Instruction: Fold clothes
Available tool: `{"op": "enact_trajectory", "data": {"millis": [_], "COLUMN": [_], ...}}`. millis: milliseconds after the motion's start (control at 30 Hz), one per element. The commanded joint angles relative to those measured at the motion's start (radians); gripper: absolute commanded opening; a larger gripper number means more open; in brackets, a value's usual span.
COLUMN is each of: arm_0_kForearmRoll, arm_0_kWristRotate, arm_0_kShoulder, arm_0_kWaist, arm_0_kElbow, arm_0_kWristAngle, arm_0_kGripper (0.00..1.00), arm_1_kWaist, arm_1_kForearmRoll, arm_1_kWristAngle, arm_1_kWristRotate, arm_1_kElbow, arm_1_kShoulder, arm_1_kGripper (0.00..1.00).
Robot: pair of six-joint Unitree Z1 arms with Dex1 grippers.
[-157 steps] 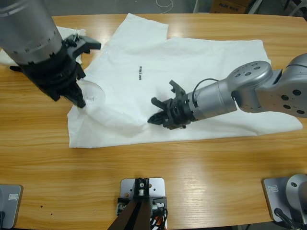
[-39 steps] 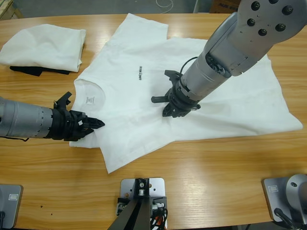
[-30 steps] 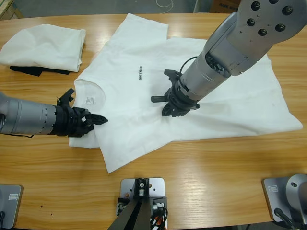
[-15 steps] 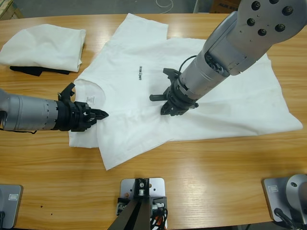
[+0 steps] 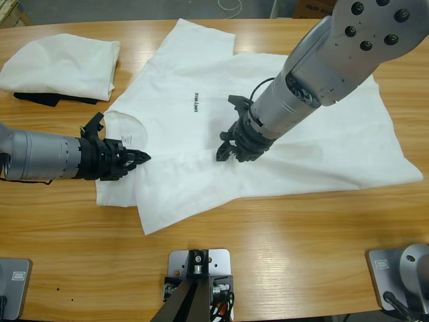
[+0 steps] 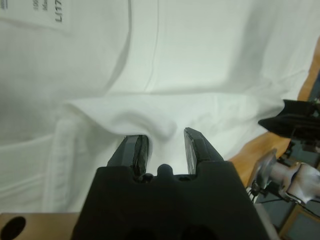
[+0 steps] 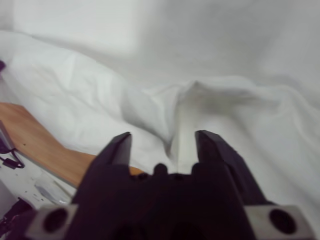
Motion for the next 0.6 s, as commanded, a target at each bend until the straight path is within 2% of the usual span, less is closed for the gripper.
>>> {"op": "enact_trajectory", "data": {"millis": [33,433,600], "arm_0_kForearmRoll": [-0.096,-0.165,-0.173], "arm_0_kWristRotate": [0.005,0.000,0.006], "arm_0_kShoulder": [0.066,0.131,0.125], "arm_0_kWaist": [0.073,0.080,0.119], "arm_0_kElbow": [0.005,0.009,0.009], "arm_0_kWristAngle": [0.013,0.006,-0.011], "arm_0_kGripper": [0.292,0.292,0.292], "arm_1_kWaist": [0.012,0.012,0.012], "arm_1_kForearmRoll": [-0.010,-0.012,-0.012], "arm_1_kWristAngle": [-0.018,-0.020,-0.021], "arm_1_kWristRotate": [0.012,0.015,0.015], "arm_1_kElbow": [0.065,0.074,0.082], "arm_1_kShoulder": [-0.008,-0.011,-0.014], "arm_1_kGripper": [1.000,1.000,1.000]}}
